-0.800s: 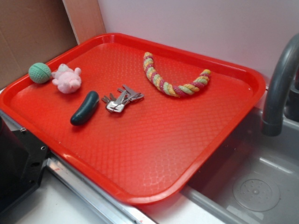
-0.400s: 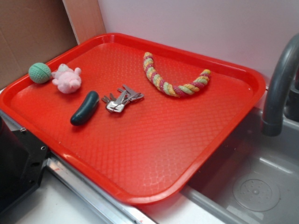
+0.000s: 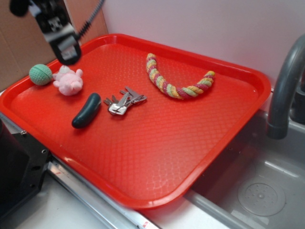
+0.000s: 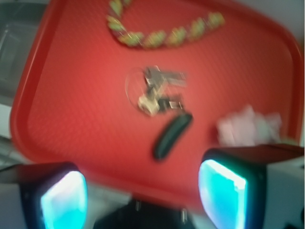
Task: Grab the silver keys.
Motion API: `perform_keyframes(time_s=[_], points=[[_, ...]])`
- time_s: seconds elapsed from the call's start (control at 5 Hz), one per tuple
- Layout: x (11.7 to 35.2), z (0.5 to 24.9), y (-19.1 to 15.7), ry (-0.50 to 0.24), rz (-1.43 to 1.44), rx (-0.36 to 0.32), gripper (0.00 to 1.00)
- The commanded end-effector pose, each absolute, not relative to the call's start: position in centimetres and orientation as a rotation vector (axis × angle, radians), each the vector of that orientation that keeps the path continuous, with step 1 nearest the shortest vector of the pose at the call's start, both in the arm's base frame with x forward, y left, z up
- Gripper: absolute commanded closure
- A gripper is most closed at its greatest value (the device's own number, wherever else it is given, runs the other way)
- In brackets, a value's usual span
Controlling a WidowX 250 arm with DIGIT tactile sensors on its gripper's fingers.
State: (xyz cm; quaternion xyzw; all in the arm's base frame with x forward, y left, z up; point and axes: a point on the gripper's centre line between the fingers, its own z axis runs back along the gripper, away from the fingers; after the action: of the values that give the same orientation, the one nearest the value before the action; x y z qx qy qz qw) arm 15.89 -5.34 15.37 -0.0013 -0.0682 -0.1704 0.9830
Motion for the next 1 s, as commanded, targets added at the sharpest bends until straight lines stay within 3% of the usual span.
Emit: perform_keyframes(time_s=[0.0,0.4,0.8], points=[[16.3,15.9,-5.7,-0.166,-0.345,-0.006,0.00],[16.3,15.9,-5.7,-0.166,-0.345,-0.006,0.00],[18.5,11.7,-6.6,-0.162,-0.407,-0.010,0.00]])
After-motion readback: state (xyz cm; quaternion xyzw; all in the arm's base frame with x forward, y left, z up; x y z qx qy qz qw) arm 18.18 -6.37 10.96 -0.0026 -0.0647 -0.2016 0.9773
